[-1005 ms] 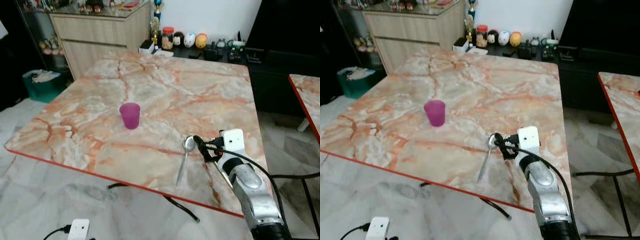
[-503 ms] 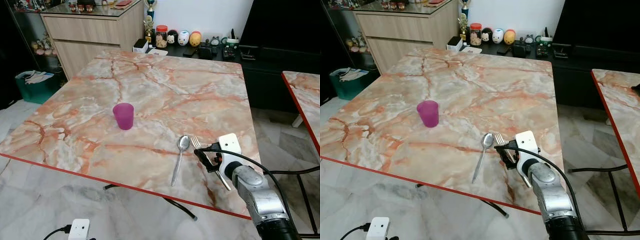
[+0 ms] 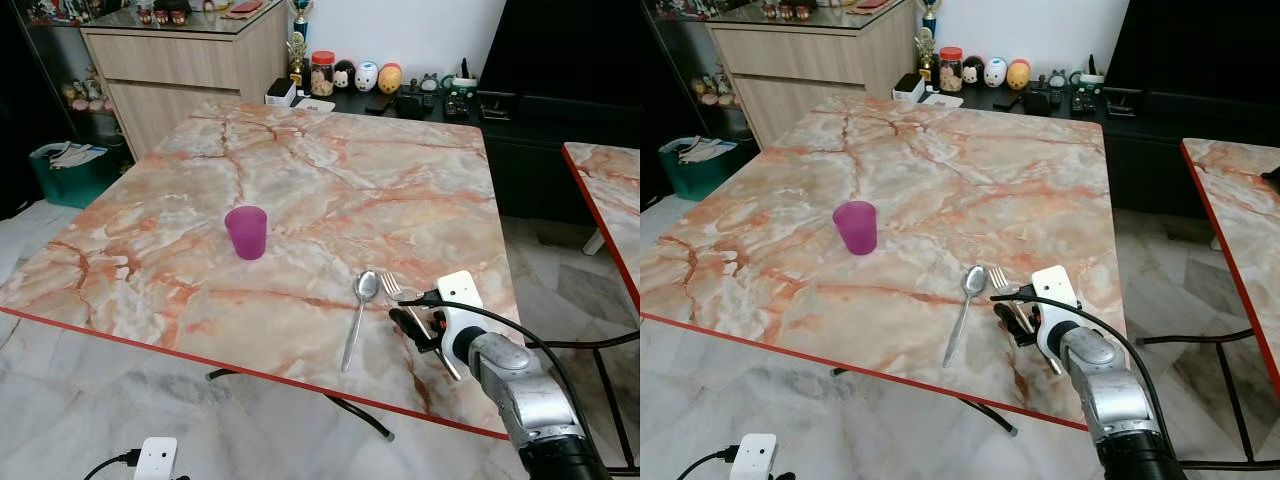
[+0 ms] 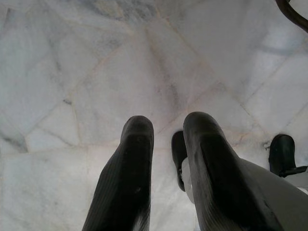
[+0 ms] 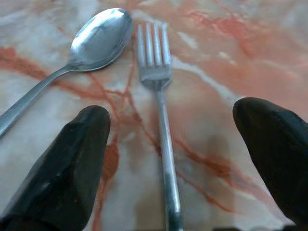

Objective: Setting the table

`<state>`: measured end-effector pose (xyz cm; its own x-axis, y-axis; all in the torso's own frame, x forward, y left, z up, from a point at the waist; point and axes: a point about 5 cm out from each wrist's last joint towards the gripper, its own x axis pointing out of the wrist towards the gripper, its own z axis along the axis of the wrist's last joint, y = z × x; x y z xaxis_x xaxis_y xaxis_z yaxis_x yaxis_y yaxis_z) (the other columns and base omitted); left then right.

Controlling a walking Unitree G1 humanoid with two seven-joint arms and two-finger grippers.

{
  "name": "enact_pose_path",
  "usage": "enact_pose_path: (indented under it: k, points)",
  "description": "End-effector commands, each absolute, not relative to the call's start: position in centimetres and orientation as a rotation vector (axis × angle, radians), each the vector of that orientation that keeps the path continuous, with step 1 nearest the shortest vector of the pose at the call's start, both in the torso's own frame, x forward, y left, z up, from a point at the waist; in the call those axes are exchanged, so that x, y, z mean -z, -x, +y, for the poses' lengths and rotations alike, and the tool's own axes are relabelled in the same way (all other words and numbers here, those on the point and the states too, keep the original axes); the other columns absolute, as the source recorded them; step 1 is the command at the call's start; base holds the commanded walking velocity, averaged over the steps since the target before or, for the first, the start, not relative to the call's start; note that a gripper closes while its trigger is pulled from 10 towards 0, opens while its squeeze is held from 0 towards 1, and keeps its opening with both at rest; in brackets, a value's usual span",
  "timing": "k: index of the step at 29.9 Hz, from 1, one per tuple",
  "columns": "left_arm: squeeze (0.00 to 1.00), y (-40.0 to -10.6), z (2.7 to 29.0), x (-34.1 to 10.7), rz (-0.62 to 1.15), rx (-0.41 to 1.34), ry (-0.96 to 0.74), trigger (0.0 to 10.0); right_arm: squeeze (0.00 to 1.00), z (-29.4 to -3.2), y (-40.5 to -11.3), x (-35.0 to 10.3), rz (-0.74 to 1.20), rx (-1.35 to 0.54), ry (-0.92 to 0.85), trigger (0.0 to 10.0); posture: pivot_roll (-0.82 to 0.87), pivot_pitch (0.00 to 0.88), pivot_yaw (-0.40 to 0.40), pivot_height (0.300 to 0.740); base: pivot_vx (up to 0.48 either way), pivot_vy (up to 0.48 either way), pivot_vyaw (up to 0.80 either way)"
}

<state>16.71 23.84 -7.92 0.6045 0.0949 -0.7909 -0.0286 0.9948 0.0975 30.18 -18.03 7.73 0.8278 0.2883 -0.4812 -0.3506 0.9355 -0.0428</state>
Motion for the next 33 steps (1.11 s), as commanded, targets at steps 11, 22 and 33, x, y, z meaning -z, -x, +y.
enact_pose_path:
  k: [11, 22, 33]
  points:
    - [0.0, -17.1, 24.1, 7.8, 0.932, -0.072, -0.081, 10.0, 0.0, -17.9, -31.3, -8.9, 0.465, -0.358, 0.172, 10.0, -0.07, 0.0, 0.012, 0.74, 0.0, 0.0, 0.0]
    - [0.0, -17.0, 24.1, 7.8, 0.932, -0.073, -0.08, 10.0, 0.0, -18.0, -32.2, -9.0, 0.46, -0.332, 0.176, 10.0, -0.07, 0.0, 0.009, 0.74, 0.0, 0.0, 0.0]
    - [0.0, -16.9, 24.0, 7.9, 0.935, -0.073, -0.082, 10.0, 0.0, -17.4, -32.2, -8.6, 0.459, -0.349, 0.164, 3.1, -0.07, 0.0, 0.016, 0.74, 0.0, 0.0, 0.0]
